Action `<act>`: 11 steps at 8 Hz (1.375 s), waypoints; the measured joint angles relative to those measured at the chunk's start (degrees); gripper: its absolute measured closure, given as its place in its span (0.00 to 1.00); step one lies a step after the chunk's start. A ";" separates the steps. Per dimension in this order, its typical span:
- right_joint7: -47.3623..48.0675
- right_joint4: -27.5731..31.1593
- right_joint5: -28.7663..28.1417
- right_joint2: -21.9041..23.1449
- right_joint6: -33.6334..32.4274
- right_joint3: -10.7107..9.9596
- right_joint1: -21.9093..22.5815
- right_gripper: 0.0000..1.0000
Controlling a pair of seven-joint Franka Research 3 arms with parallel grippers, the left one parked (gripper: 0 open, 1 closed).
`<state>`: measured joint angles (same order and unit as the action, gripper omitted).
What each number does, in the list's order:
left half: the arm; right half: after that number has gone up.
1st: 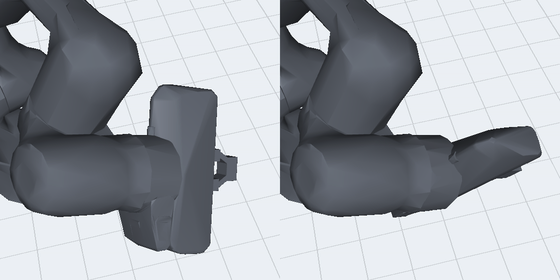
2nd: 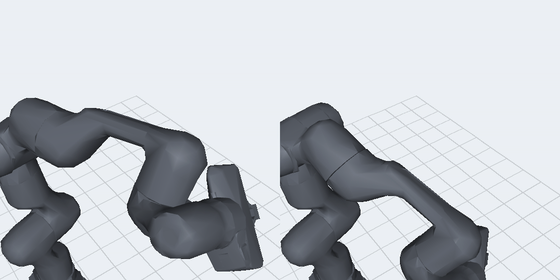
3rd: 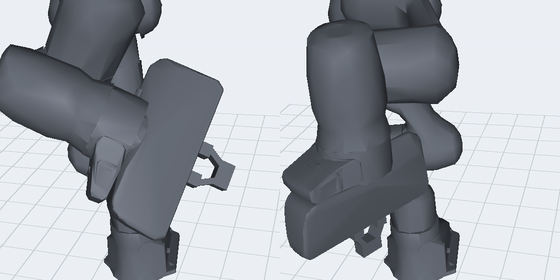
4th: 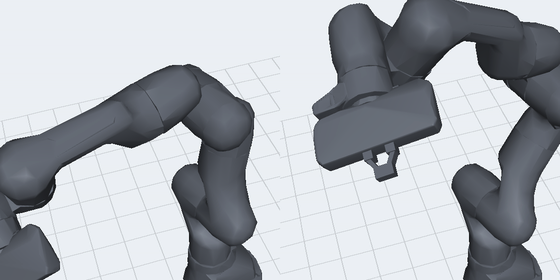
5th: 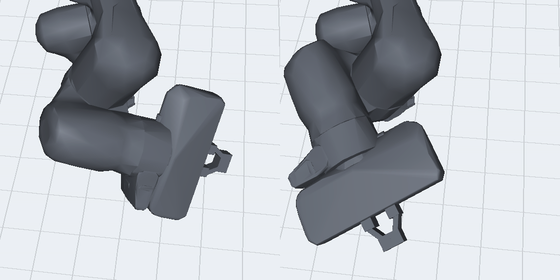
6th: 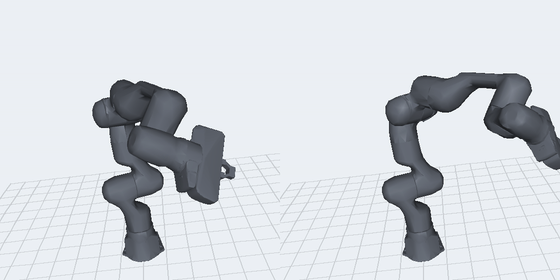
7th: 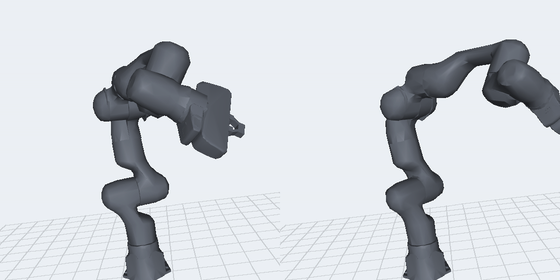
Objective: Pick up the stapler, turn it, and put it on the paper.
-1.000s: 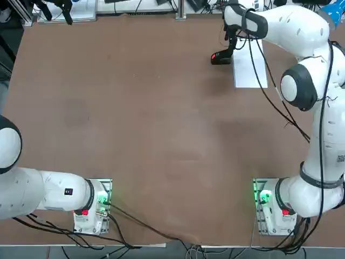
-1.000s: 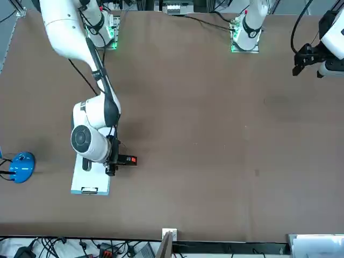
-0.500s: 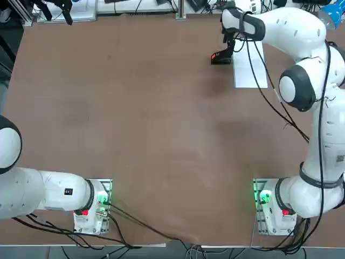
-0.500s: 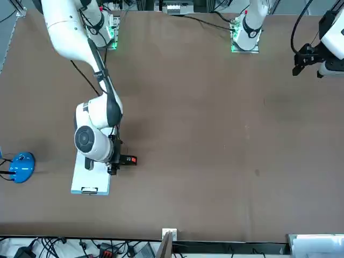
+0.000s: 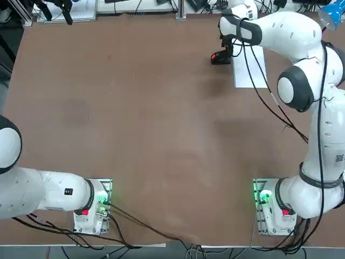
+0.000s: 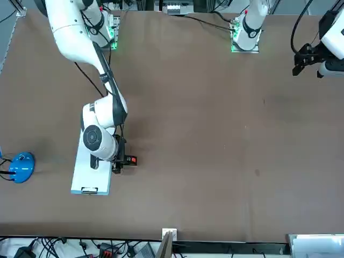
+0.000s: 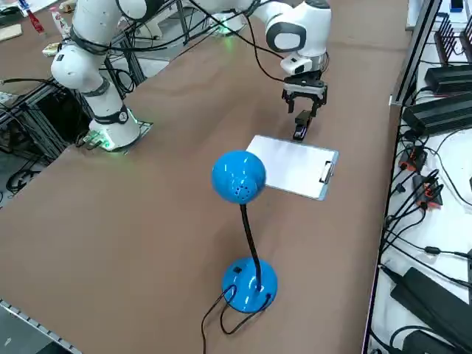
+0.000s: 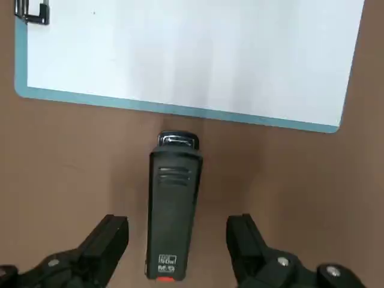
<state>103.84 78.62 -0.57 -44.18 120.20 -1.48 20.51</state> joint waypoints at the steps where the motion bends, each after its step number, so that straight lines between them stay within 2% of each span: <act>1: 0.03 0.17 0.00 -0.18 0.03 -0.14 -0.02 0.01; 5: 0.25 0.58 0.92 -1.40 1.56 -0.65 -0.06 0.07; 7: 0.29 0.85 1.16 -1.40 2.04 -0.73 -0.06 0.35; 8: 0.29 0.83 1.45 -1.39 2.26 -0.73 -0.06 0.41; 9: 0.32 0.66 1.69 -1.33 2.88 -0.75 -0.07 0.58; 11: -0.45 -0.85 2.06 -0.80 2.84 -0.78 -0.06 0.58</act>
<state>103.39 77.77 1.48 -44.97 123.03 -2.25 20.45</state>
